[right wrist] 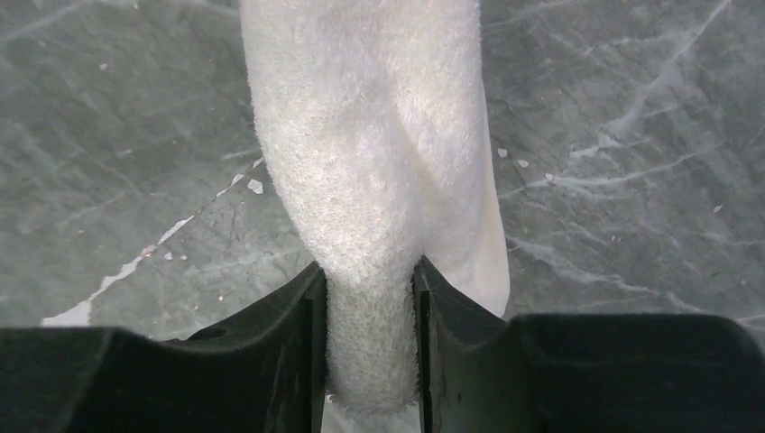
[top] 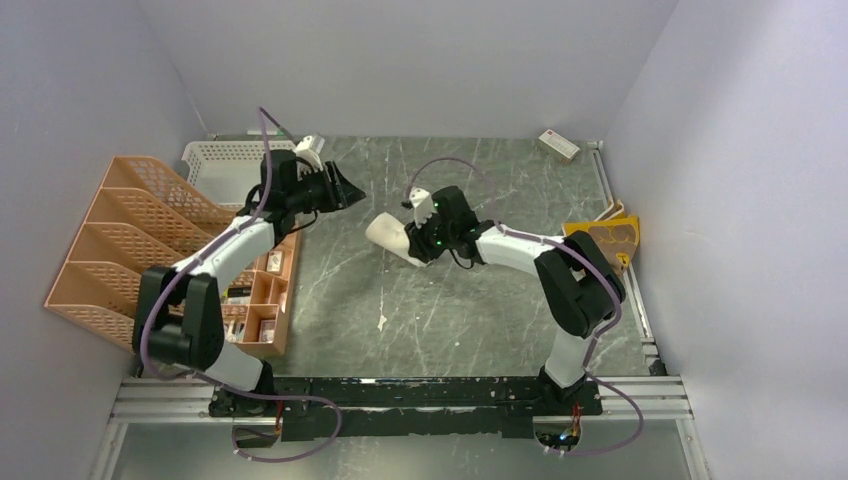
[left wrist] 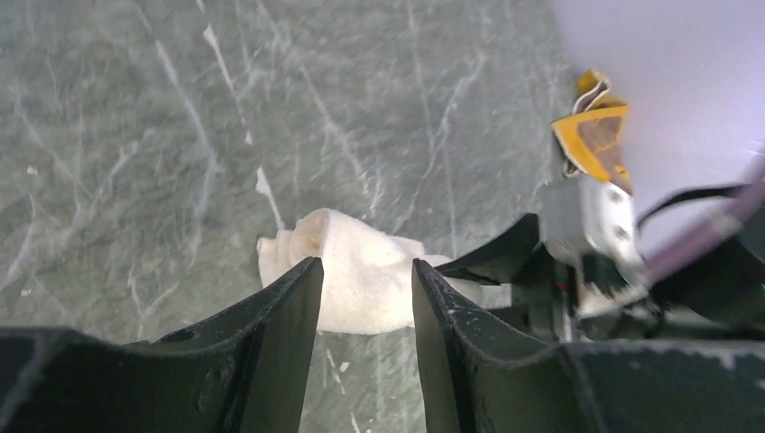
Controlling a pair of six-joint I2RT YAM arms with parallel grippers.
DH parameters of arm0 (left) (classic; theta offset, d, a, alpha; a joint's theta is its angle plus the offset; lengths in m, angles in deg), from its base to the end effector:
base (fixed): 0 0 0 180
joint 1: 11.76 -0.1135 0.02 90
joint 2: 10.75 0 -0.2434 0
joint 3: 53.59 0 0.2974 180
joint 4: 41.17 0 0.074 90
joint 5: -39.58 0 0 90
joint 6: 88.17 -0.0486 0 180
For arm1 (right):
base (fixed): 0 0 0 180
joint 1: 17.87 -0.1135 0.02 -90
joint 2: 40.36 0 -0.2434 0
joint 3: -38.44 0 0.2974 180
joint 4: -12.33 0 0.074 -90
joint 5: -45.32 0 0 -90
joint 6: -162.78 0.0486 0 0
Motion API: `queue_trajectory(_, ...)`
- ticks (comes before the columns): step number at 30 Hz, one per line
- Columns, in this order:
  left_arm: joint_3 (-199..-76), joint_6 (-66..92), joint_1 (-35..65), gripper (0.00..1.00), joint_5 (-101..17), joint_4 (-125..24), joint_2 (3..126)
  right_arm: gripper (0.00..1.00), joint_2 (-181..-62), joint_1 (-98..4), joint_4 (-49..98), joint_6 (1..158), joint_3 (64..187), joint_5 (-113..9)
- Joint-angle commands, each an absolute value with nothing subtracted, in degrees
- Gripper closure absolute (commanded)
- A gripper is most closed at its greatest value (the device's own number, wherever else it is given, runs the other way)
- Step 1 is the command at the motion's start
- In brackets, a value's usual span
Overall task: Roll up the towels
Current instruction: Roll the towel at the center of the board.
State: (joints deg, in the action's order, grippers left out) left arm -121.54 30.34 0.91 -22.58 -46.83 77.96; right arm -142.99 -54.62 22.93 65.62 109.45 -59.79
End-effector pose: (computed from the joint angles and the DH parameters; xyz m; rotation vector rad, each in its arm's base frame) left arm 0.3827 -0.1093 0.1994 0.0299 2.1048 -0.9362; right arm 0.3258 0.2591 0.1138 -1.0021 2.1184 0.5646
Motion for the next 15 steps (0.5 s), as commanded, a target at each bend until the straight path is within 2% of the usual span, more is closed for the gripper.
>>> queue_trajectory(1, -119.0, 31.9, 1.4, 0.47, -24.2, -48.4, 72.2, 0.68, -143.1, -49.9, 21.8, 73.3, 110.2, -74.7)
queue_trajectory(3, -115.4, 33.5, 1.5, 0.45, -24.0, -46.9, 70.0, 0.68, -144.3, -47.9, 21.1, 76.4, 111.0, -79.9)
queue_trajectory(5, -110.7, 35.2, 1.8, 0.37, -23.4, -44.8, 68.2, 0.67, -145.4, -45.5, 18.7, 80.4, 111.0, -85.3)
queue_trajectory(6, -109.0, 35.7, 2.2, 0.23, -23.5, -44.1, 67.6, 0.67, -145.9, -43.8, 16.4, 83.0, 110.6, -88.1)
queue_trajectory(7, -107.5, 36.3, 2.8, 0.18, -24.3, -43.7, 67.0, 0.67, -146.4, -42.5, 14.1, 85.8, 110.1, -90.8)
queue_trajectory(9, -104.3, 38.2, 4.2, 0.02, -25.5, -41.2, 66.3, 0.67, -148.2, -40.1, 9.4, 91.4, 109.4, -95.7)
queue_trajectory(12, -101.1, 42.2, 6.7, 0.00, -28.1, -36.7, 66.5, 0.66, -151.0, -37.8, 2.5, 99.4, 108.6, -100.1)
queue_trajectory(15, -101.3, 44.7, 9.3, 0.00, -30.9, -33.1, 69.7, 0.66, -152.8, -37.7, 3.8, 100.6, 109.9, -99.8)
